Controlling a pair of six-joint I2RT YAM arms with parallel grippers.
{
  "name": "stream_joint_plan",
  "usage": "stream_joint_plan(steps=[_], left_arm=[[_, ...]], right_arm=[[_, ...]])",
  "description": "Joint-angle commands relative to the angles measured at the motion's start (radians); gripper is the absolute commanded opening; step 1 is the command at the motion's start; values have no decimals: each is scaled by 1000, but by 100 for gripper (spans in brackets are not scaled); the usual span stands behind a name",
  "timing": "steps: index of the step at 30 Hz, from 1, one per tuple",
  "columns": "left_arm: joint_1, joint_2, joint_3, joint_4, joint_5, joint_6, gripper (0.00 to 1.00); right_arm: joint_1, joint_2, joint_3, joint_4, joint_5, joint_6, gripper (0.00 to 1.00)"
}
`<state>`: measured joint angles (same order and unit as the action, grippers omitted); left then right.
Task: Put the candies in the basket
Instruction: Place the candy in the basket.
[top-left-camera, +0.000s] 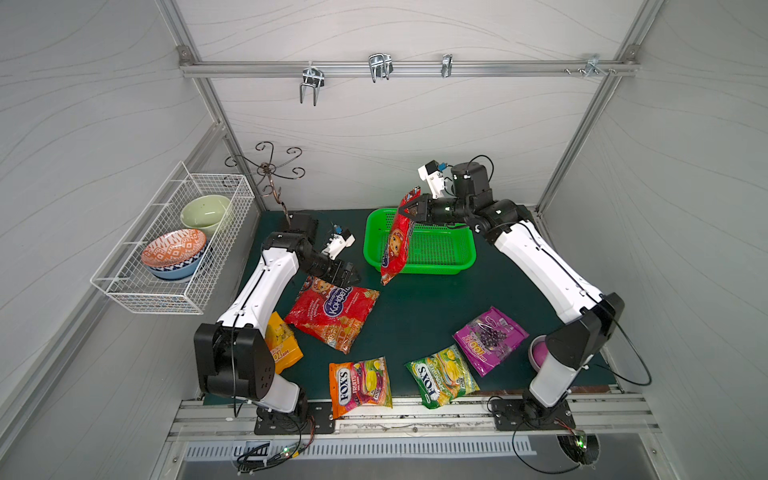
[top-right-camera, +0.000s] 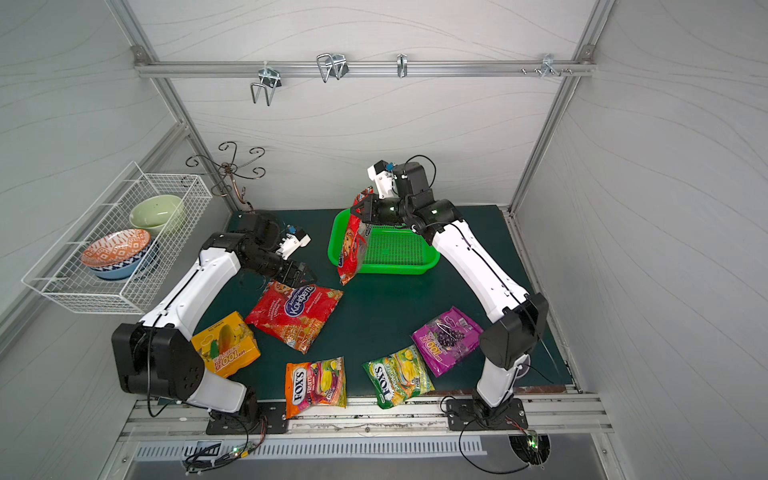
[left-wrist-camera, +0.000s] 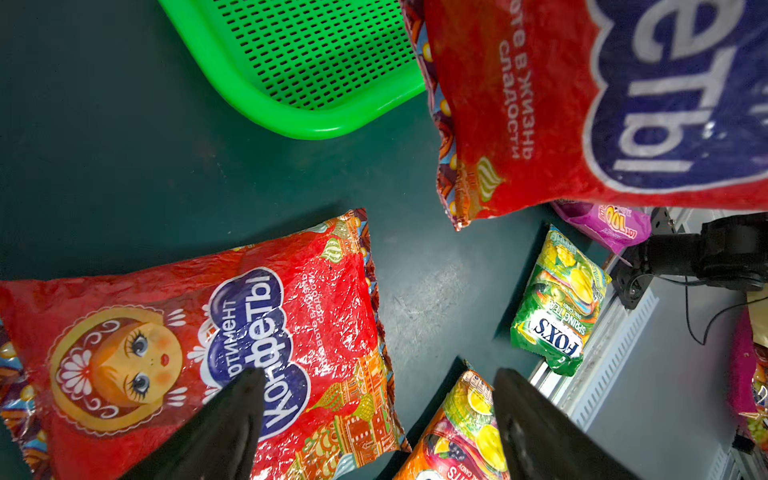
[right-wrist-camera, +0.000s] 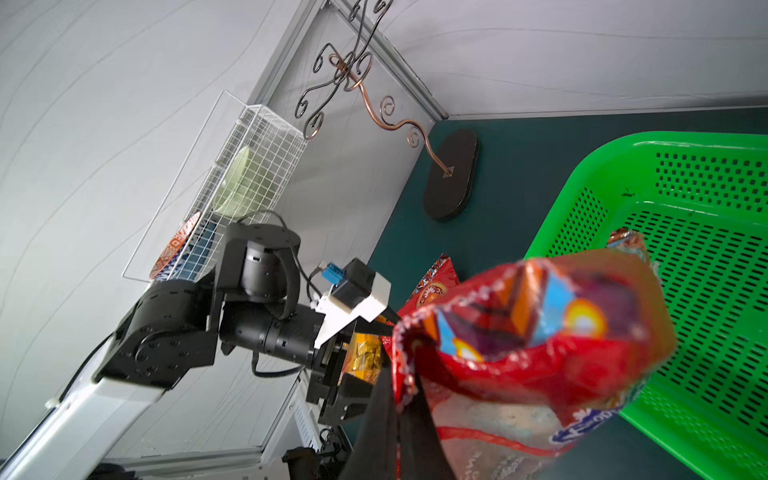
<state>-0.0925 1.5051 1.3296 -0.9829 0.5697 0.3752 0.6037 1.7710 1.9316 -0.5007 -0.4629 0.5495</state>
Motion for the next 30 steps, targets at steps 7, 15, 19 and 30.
stream_joint_plan(steps=[7, 15, 19, 30], left_arm=[[5, -15, -37, 95, -32, -72, 89], [5, -6, -43, 102, -13, -84, 89], [5, -5, -43, 103, -9, -88, 89], [5, -2, -48, 107, -7, -92, 89]], right_arm=[[-96, 244, 250, 110, -140, -37, 0], [-119, 326, 351, 153, -180, 42, 0], [-135, 351, 409, 153, -178, 64, 0], [-170, 497, 518, 178, -173, 98, 0]])
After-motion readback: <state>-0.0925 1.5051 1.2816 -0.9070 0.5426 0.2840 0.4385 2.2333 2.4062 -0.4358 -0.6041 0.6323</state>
